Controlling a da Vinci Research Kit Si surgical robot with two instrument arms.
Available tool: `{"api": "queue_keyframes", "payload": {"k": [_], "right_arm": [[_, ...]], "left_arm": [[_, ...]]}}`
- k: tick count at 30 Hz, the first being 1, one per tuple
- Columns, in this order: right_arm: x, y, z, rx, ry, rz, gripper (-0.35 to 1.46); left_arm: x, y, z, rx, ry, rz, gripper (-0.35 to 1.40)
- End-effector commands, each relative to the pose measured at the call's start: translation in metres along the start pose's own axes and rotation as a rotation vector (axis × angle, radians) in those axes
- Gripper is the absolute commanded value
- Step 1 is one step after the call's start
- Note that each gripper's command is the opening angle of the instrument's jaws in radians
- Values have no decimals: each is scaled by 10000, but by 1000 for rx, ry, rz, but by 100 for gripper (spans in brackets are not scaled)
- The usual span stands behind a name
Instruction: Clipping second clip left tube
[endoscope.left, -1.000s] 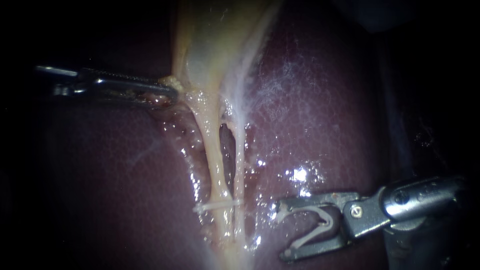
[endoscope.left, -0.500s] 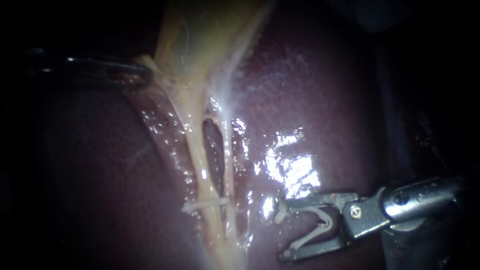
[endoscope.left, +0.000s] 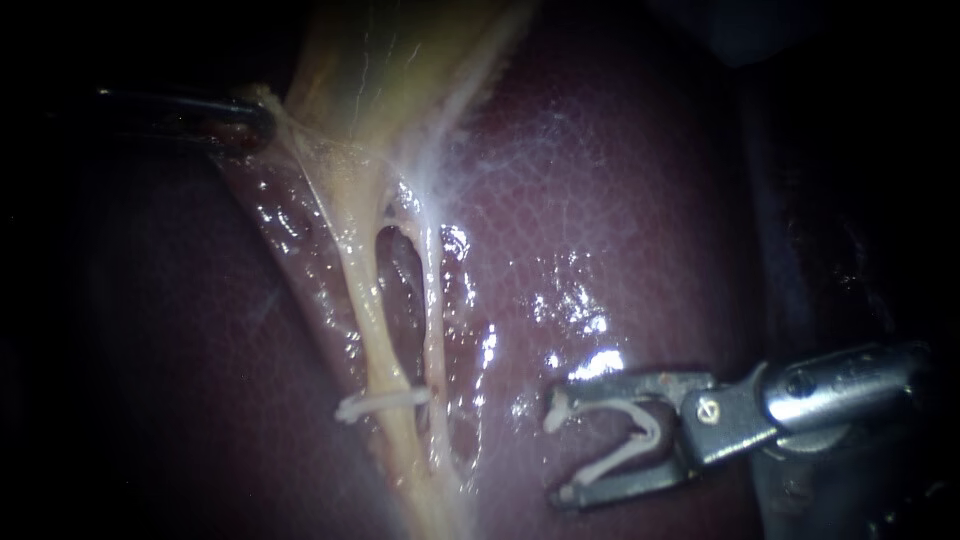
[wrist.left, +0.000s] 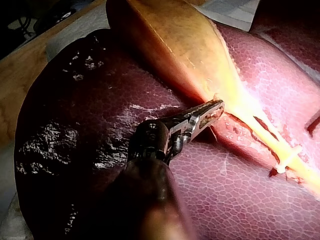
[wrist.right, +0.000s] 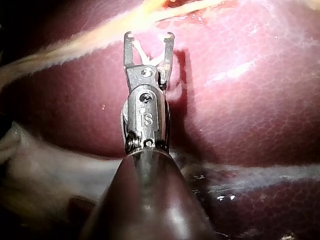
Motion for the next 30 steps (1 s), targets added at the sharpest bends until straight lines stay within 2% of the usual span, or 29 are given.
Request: {"api": "queue_keyframes", "payload": {"k": [1, 7, 17, 22, 30], "right_arm": [[5, 2, 2, 2, 9, 27, 49], [24, 13, 20, 28, 21, 139, 49], [27, 34, 55, 60, 71, 264, 49], [22, 46, 65, 68, 81, 296, 49], [2, 63, 82, 90, 85, 345, 49]], "left_arm": [[0, 0, 1, -1, 0, 1, -35], [2, -1, 4, -4, 0, 1, -35], [3, -2, 5, -4, 0, 2, -35], [3, -2, 5, -8, -1, 2, -35], [4, -3, 6, -9, -1, 3, -35]]}}
